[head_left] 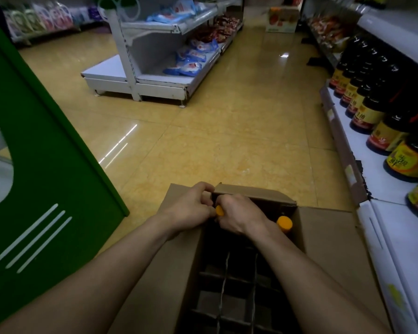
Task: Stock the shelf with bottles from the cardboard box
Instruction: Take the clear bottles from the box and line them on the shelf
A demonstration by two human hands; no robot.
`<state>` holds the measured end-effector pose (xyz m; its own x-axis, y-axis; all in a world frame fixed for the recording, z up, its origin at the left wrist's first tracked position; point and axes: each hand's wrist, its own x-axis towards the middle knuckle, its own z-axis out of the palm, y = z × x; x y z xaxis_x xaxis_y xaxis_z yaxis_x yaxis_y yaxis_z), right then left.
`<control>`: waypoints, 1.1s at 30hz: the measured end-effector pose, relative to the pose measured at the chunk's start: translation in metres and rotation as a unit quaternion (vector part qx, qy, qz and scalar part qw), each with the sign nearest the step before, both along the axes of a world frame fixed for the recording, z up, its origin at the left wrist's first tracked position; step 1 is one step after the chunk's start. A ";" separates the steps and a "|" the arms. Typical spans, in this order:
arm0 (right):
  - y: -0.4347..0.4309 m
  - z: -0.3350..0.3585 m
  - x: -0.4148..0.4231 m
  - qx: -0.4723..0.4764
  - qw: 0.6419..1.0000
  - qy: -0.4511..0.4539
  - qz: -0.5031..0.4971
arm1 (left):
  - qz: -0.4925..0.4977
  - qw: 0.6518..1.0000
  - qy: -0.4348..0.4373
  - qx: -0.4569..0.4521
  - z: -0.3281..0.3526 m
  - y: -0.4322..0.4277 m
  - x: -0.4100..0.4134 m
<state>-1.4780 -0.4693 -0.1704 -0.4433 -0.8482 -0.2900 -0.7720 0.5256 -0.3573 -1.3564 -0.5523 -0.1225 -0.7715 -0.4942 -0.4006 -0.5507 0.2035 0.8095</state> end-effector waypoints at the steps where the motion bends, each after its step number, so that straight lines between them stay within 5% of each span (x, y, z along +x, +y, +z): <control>1: 0.002 0.002 0.001 -0.002 1.000 0.008 0.000 | 0.004 1.000 0.005 0.002 0.001 -0.001 0.002; 16: 0.054 0.159 0.006 -0.204 0.977 0.066 -0.009 | -0.095 0.991 0.085 0.041 0.006 0.006 0.008; 24: 0.064 0.190 0.005 -0.388 0.920 -0.049 -0.034 | -0.123 0.977 0.131 0.114 0.021 0.020 0.016; 33: 0.067 0.189 0.008 -0.485 0.853 -0.182 -0.058 | -0.014 0.967 0.230 0.111 0.019 0.047 0.009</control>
